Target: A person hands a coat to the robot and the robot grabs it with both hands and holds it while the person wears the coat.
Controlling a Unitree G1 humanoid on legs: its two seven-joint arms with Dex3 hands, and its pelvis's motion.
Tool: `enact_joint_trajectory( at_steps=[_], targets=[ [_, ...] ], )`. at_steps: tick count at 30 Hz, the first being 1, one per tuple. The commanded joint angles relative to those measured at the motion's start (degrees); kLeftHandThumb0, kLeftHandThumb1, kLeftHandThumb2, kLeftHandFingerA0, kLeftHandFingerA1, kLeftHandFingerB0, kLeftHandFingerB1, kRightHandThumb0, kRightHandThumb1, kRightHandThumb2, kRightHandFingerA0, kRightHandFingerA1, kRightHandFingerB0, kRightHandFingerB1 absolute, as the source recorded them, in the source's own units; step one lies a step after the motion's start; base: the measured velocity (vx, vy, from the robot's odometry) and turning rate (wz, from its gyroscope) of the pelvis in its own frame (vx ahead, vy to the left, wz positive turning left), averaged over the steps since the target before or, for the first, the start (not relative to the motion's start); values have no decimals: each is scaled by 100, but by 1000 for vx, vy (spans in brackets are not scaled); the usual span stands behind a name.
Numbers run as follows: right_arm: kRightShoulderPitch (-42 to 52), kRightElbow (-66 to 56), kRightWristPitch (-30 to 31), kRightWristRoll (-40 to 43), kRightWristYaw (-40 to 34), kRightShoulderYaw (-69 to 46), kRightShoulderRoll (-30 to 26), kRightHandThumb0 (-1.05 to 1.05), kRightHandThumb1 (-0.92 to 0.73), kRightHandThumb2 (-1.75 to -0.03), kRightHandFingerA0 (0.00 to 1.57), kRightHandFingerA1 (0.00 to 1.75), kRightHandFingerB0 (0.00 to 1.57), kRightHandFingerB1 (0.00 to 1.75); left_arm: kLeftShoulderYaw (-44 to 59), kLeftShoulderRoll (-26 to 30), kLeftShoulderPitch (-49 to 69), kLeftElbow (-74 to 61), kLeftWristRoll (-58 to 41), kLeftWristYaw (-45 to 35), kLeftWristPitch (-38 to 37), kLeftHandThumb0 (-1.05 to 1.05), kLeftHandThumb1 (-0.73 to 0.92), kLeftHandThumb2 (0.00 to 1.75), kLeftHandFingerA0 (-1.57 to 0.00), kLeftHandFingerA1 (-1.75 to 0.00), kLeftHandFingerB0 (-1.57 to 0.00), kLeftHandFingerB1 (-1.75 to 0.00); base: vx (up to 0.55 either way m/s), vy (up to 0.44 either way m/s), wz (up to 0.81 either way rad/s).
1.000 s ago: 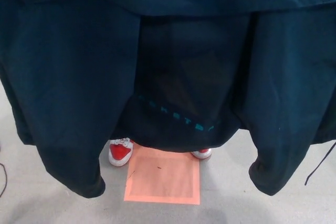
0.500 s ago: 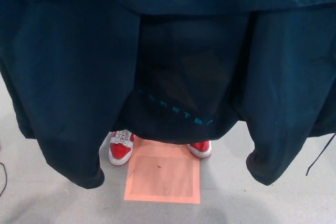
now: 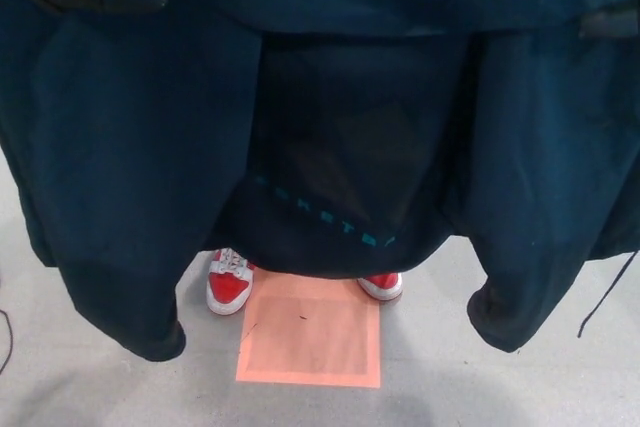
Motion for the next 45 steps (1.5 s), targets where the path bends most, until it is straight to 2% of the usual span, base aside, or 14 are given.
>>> enact_joint_trajectory(
  at_steps=[1, 9, 10, 11, 28, 29, 30, 34, 35, 37, 40, 43, 44, 45],
  targets=[
    [-753, 554, 1549, -238, 2356, 972, 642, -77, -48, -89, 5, 38, 4, 13, -283, 105, -314, 29, 118, -1679, 1348, -94, 51, 82, -7, -21, -5, -20, 0, 0, 0],
    [-1136, 1368, 1718, -346, 2320, 1124, 1161, -74, -47, -87, 2, 35, 1, 14, -449, -207, -397, -2, 317, -1670, 1515, -86, 50, 94, -1, -21, -9, -19, 0, 0, 0],
    [-1147, 1435, 1657, -373, 2295, 1137, 1188, -76, -48, -88, 3, 37, 2, 13, -503, -230, -426, 17, 383, -1688, 1489, -96, 67, 61, -3, -28, -1, -26, 0, 0, 0],
    [-1168, 1572, 1596, -406, 2259, 1147, 1258, -76, -49, -88, 4, 39, 3, 12, -615, -312, -481, 67, 516, -1701, 1478, -89, 53, 95, -6, -23, -7, -17, 0, 0, 0],
    [-777, 1648, 1566, -1025, 1956, 936, 1316, -80, -47, -79, 10, 41, 5, 15, -1364, -937, -761, 599, 1841, -1770, 1372, -95, 57, 97, -7, -37, -2, -19, 0, 0, 0],
    [-758, 1665, 1534, -1057, 1935, 934, 1331, -83, -49, -82, 11, 41, 5, 13, -1355, -918, -715, 605, 1863, -1718, 1281, -98, 67, 62, -20, -29, -7, -24, 0, 0, 0],
    [-726, 1686, 1515, -1092, 1881, 919, 1358, -74, -45, -85, 9, 43, 0, 20, -1315, -917, -646, 623, 1855, -1632, 1223, -105, 59, 95, -28, -41, -8, -14, 0, 0, 0],
    [-482, 1554, 911, -1318, 1359, 850, 1303, -86, -52, -89, 31, 48, 4, 24, -1249, -887, -529, 635, 1963, -1486, 1109, -97, 65, 62, -57, -40, -12, -26, 0, 0, 0],
    [-420, 1506, 806, -1393, 1225, 842, 1288, -91, -56, -90, 51, 54, 11, 36, -1269, -874, -514, 622, 2061, -1440, 1114, -105, 60, 94, -71, -60, -12, -33, 0, 0, 0],
    [-341, 1442, 736, -1499, 1101, 812, 1277, -84, -65, -60, 50, 42, 17, 27, -1303, -871, -508, 642, 2224, -1380, 1100, -105, 60, 93, -79, -65, -12, -32, 0, 0, 0],
    [-294, 1472, 588, -1615, 1008, 774, 1277, -85, -53, -88, 40, 51, 11, 37, -1361, -872, -550, 738, 2433, -1300, 1014, -97, 68, 62, -83, -94, -30, -30, 0, 0, 0],
    [-280, 1537, 401, -1844, 841, 832, 1262, -86, -66, -61, 57, 41, 35, 32, -1388, -925, -584, 872, 2612, -1169, 1016, -90, 48, 95, -73, -80, -47, -47, 0, 0, 0],
    [-200, 1531, 218, -2004, 517, 835, 1221, -81, -72, -62, 93, 80, 67, 43, -1435, -963, -625, 959, 2750, -1048, 1011, -89, 57, 96, -105, -148, -68, -121, 0, 0, 0],
    [-82, 1491, 21, -2146, 150, 816, 1175, -81, -72, -62, 93, 80, 67, 43, -1492, -997, -636, 1017, 2927, -887, 1026, -89, 57, 96, -105, -148, -68, -121, 0, 0, 0]
  ],
)
